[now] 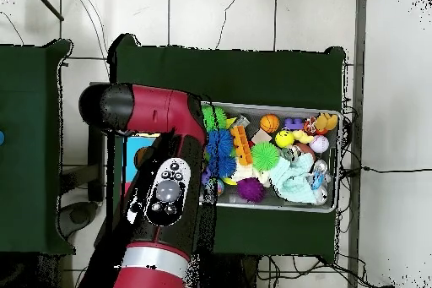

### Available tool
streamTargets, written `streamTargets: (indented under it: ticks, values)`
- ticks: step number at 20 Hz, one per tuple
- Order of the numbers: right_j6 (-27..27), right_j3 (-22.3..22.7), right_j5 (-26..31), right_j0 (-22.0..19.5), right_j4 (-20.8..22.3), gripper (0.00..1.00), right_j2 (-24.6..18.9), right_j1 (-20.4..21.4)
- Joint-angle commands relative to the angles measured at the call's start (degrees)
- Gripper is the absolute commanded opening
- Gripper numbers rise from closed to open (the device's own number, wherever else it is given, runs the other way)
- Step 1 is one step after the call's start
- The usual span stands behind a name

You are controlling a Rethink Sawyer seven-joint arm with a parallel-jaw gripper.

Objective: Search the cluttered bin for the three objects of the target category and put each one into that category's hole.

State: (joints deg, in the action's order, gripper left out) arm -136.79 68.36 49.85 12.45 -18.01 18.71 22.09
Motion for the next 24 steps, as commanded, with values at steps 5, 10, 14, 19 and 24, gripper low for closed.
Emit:
streamTargets:
  ticks: [5,10,14,19,24]
  values:
    - [-12.31,1.89,3.82,-0.91,-2.38,0.0,-3.17,-1.76]
    - [-12.11,1.69,3.81,-0.97,-2.53,0.0,-2.99,-1.94]
    - [-12.27,0.69,1.38,-1.11,-2.29,0.0,-2.96,-4.35]
    - [-12.1,-0.24,-2.08,-1.03,-1.48,0.0,-2.49,-7.12]
    - [-11.7,-0.45,-4.67,-1.0,-1.04,0.0,-2.05,-8.91]
